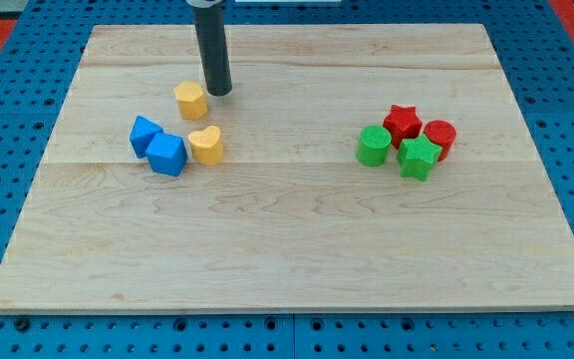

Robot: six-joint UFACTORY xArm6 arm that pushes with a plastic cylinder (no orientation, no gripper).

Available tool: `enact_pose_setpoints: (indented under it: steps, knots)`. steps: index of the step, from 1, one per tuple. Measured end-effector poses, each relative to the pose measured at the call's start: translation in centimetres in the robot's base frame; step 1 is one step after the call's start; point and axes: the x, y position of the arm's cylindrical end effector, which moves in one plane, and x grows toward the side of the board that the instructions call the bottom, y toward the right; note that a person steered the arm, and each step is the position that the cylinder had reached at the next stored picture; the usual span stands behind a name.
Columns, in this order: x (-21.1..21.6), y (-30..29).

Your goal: Move the blue cube parallel to the bottom of the yellow heart

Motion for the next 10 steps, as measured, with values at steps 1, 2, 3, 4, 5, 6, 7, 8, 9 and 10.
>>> enact_pose_setpoints:
  steps: [1, 2, 3, 4, 5, 6, 7, 8, 9, 10]
  knots:
    - [-1.7, -2.6]
    - [-2.8, -9.6]
    - [0.9, -14.7]
    - [3.7, -10.4]
    - [6.8, -7.9]
    - [7.9, -11.3]
    - [6.6, -13.6]
    - [8.9, -17.4]
    - [10.5, -9.4]
    - [11.2, -2.6]
